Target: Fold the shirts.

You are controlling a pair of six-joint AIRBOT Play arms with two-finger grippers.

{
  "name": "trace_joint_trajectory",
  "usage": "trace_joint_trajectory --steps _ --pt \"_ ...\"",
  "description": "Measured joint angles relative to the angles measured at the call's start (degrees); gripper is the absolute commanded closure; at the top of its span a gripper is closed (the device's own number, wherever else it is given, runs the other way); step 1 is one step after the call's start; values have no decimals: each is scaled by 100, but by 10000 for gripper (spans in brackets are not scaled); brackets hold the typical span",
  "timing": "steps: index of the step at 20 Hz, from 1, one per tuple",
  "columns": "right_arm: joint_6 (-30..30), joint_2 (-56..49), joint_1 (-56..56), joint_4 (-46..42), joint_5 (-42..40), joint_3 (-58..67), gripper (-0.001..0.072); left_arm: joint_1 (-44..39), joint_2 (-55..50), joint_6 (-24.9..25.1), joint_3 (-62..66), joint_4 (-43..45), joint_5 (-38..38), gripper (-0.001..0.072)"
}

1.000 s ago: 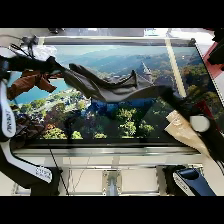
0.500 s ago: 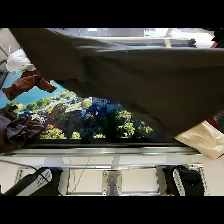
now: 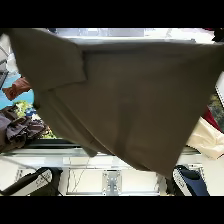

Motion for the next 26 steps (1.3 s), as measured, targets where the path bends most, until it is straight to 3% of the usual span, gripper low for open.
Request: trace_joint_trajectory --steps 3,7,8,9,10,13,16,18,22,26 --pt "-275 -1274 181 455 -439 -260 687 -656 -1086 -188 -238 577 632 695" --pt "-407 -2865 717 713 -1674 -391 670 -1283 -2514 -820 -339 1263 1886 666" --pt "-413 -3161 861 750 -2057 -402 604 -1364 -2782 -925 -352 1287 2133 454" --pt "-420 -3410 990 780 -2444 -411 487 -1414 -2973 -1010 -356 1292 2339 137" --pt "-426 -3620 1106 798 -2852 -420 406 -1445 -3112 -1060 -343 1281 2505 32" --pt "-428 -3847 1220 839 -3705 -426 384 -1357 -3307 -1169 0 1241 2583 32" --pt "-428 -3560 990 809 -3891 -431 384 -1021 -3185 -1169 625 1191 2063 43" --pt "-431 -3161 691 634 -3508 -431 384 -673 -2879 -933 844 1180 1580 136" --pt "-435 -2159 -20 -81 -1976 -431 370 275 -2087 -411 380 1104 463 136" --pt "-437 -1314 -625 -621 -584 -433 366 1220 -1016 168 -1884 459 94 136"
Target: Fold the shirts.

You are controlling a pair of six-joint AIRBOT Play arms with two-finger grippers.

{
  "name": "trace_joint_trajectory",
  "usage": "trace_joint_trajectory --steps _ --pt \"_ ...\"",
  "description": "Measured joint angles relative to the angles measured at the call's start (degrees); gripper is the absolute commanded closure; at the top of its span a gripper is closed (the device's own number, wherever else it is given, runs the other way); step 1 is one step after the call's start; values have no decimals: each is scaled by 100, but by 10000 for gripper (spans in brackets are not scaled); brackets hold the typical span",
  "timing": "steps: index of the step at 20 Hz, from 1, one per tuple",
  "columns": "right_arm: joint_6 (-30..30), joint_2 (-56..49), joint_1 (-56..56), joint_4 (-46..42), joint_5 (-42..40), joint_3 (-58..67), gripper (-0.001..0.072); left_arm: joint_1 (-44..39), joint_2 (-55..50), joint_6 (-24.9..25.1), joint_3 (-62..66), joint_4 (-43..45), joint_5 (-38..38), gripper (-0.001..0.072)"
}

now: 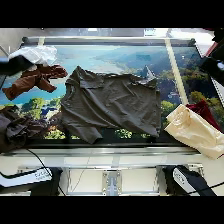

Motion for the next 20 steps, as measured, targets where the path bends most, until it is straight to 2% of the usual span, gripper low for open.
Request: trace_joint_trajectory --steps 4,8,15,20 --pt "-33 363 -295 -179 1379 -146 365 413 824 280 -2632 -671 560 136" --pt "-144 474 -378 15 2312 -828 366 527 1099 457 -4057 -1327 896 136" --pt "-385 549 -407 765 2302 -1338 366 505 1187 433 -4850 -1261 688 136" --pt "-542 719 -407 1021 2236 -1390 366 -122 1193 278 -5073 -713 885 135"
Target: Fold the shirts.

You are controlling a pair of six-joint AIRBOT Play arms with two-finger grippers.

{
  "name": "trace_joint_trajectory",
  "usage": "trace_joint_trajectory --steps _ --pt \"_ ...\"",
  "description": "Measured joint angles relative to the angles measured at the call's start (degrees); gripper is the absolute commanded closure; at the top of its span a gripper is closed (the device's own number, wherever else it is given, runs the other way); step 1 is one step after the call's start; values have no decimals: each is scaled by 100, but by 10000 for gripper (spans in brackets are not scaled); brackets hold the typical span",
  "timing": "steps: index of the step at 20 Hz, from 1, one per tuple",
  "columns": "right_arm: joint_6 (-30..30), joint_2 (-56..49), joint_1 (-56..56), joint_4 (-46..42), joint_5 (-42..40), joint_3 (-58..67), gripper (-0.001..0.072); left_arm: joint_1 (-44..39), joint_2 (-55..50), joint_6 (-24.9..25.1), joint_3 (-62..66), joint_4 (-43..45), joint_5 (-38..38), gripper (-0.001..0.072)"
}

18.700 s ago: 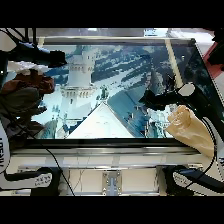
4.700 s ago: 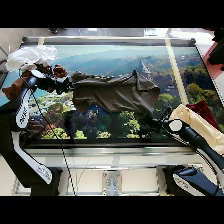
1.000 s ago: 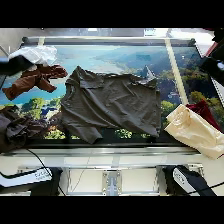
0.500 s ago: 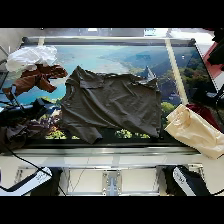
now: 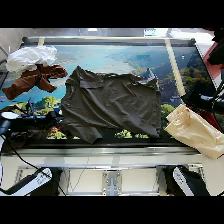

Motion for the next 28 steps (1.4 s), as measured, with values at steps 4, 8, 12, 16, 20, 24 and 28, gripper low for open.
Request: trace_joint_trajectory --steps 4,8,12,16,20,24,28 --pt "-39 284 0 50 -4 -11 365 -671 0 -619 -46 271 697 136" --pt "-63 612 0 -37 -2 -11 366 -874 0 -1478 -61 844 927 136" --pt "-70 807 0 -184 4 -11 366 -927 -33 -1928 -63 1086 949 137" --pt "-70 861 0 -247 15 -11 366 -940 -321 -1803 -59 686 881 137" --pt "-70 879 -2 -251 125 -11 366 -946 -741 -1397 -66 -39 824 659" --pt "-33 885 -2 -205 658 -107 366 -949 -911 -994 -68 -555 833 693" --pt "72 1150 -2 133 1403 -1023 366 -949 -955 -763 -68 -763 752 693"
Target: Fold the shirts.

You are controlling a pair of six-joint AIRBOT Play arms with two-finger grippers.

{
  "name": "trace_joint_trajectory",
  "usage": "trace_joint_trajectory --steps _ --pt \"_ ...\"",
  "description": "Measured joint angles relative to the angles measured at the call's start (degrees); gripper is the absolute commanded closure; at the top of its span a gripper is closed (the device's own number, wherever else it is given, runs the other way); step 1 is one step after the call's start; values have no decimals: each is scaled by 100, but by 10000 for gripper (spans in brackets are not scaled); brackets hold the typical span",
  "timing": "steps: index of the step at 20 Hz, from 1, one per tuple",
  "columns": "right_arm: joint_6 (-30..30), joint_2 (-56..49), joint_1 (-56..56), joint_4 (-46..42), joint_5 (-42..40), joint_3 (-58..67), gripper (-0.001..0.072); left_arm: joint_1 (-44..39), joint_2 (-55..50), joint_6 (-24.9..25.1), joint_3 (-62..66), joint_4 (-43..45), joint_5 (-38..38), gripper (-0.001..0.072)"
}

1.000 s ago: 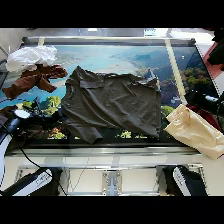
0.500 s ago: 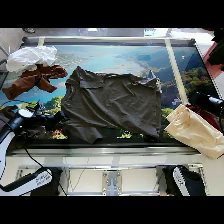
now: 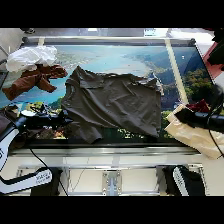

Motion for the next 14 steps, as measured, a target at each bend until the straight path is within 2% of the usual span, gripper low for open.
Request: trace_joint_trajectory --steps 6,14 --pt "17 739 2 -39 188 -1801 366 0 -15 203 0 -76 -208 693" --pt "9 608 2 595 -1563 -2566 366 0 -15 262 0 -98 -282 693"
